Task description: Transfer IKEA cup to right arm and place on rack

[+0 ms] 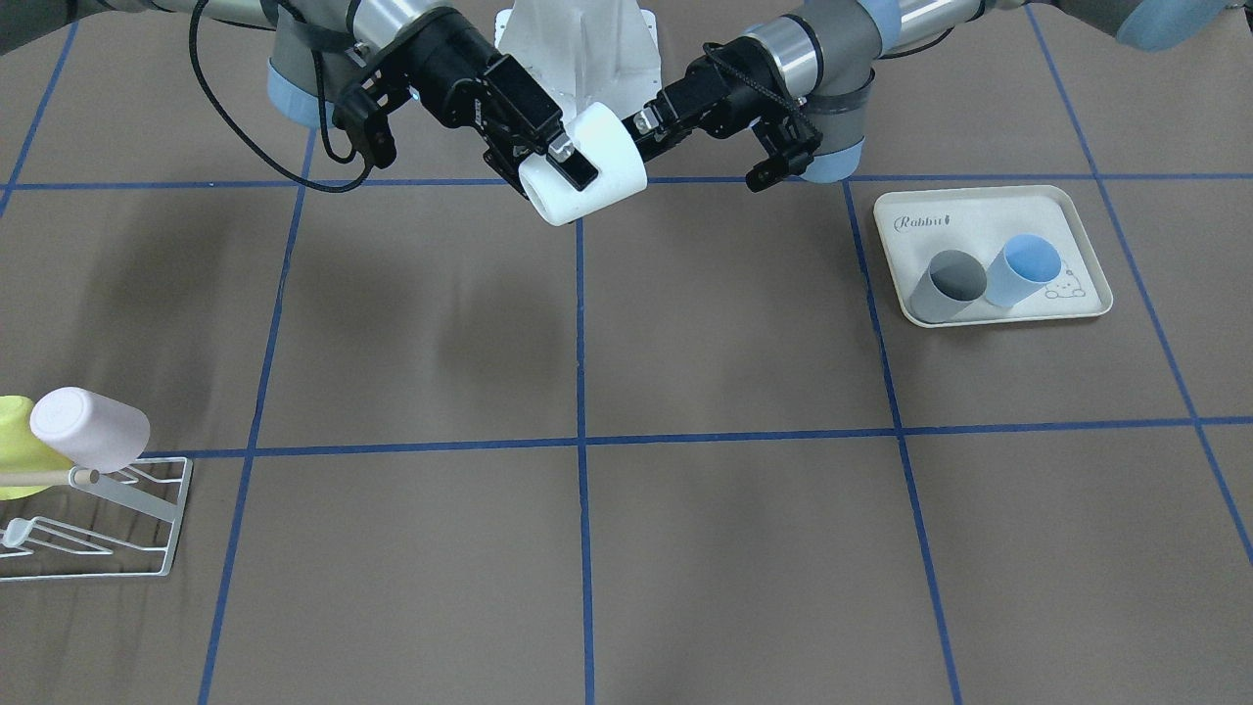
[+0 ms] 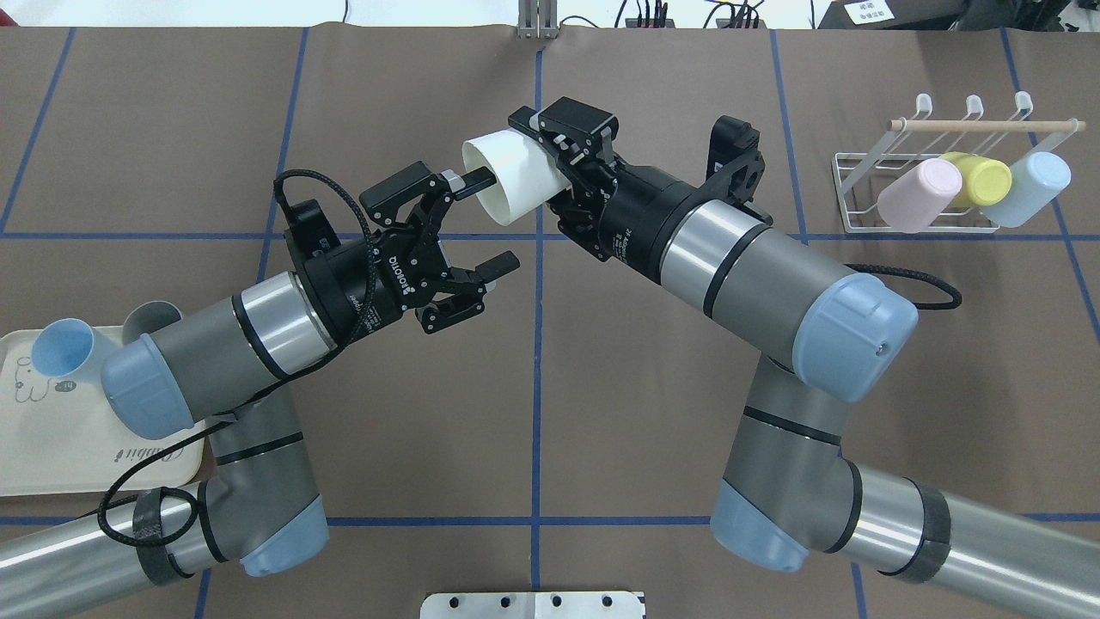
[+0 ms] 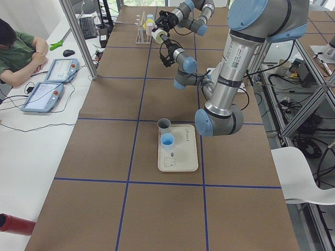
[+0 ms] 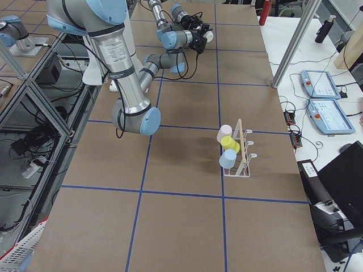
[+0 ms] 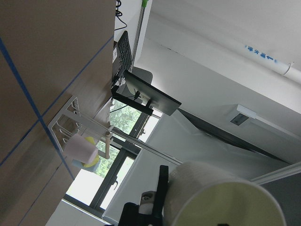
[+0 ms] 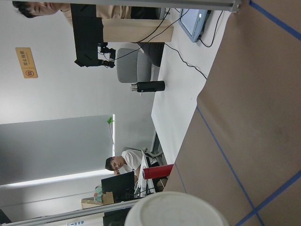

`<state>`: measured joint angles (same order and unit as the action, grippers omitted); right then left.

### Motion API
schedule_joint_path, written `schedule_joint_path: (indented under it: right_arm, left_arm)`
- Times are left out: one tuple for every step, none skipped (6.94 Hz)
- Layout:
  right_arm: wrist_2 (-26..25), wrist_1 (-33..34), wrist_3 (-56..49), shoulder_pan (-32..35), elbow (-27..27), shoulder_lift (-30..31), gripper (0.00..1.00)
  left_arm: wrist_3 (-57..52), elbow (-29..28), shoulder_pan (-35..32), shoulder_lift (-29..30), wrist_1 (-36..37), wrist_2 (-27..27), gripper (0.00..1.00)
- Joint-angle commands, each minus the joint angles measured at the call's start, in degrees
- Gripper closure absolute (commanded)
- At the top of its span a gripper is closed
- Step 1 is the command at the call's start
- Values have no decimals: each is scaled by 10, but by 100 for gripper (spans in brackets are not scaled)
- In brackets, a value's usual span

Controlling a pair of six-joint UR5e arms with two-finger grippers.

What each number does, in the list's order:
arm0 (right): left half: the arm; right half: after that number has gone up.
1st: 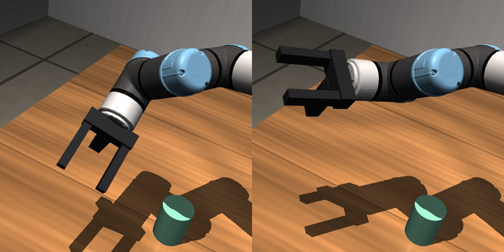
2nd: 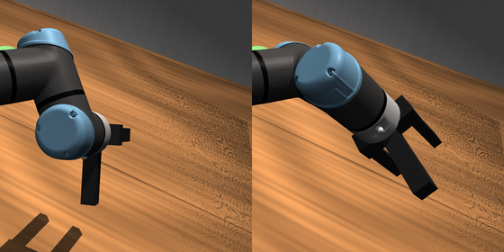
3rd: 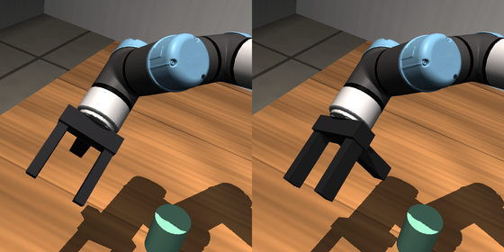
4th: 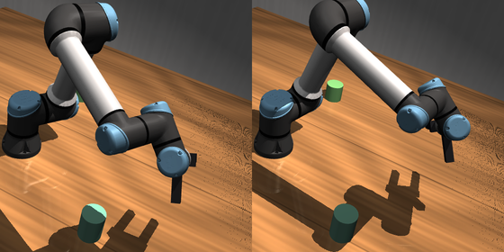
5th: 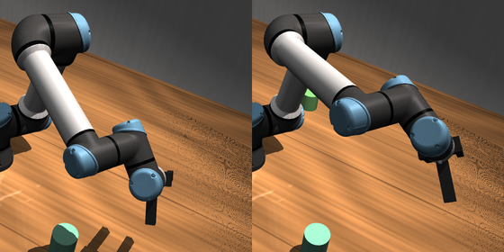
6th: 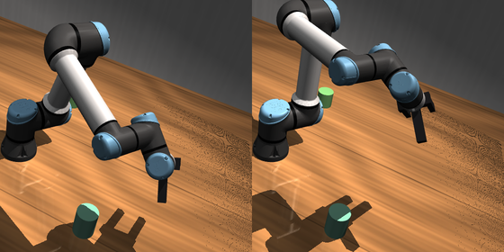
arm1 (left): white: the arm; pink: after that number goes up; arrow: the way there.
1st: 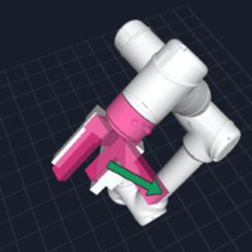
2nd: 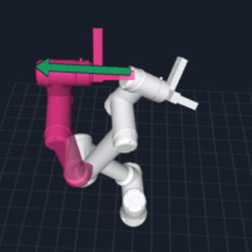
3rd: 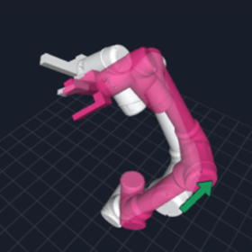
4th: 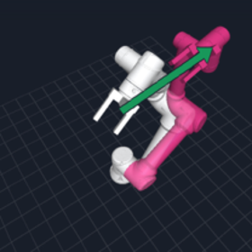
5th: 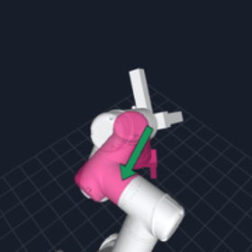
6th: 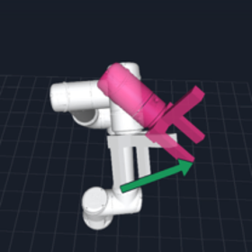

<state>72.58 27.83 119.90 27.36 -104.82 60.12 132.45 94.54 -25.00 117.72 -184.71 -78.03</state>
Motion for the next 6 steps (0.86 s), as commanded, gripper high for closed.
schedule_joint_path:
  right_arm:
    - [-3, 4, -38, 27, 3, 6, 100]
    - [-7, 8, -80, 45, 29, 10, 100]
    - [-13, 20, -109, 68, 49, 10, 100]
    - [-15, 64, -143, 102, 52, 10, 100]
    - [-17, 143, -208, 131, 49, 10, 100]
    - [-50, 211, -273, 144, 51, 10, 100]
  left_arm:
    - [-7, 3, -1, 0, 0, 0, 0]
    - [-11, -1, -6, -4, 6, 1, 0]
    - [-49, -2, -8, -10, 7, -1, 0]
    - [-120, 1, -8, -15, 43, -2, 0]
    - [-187, 24, -8, -15, 134, -2, 0]
    - [-232, 68, -8, -14, 246, -2, 0]
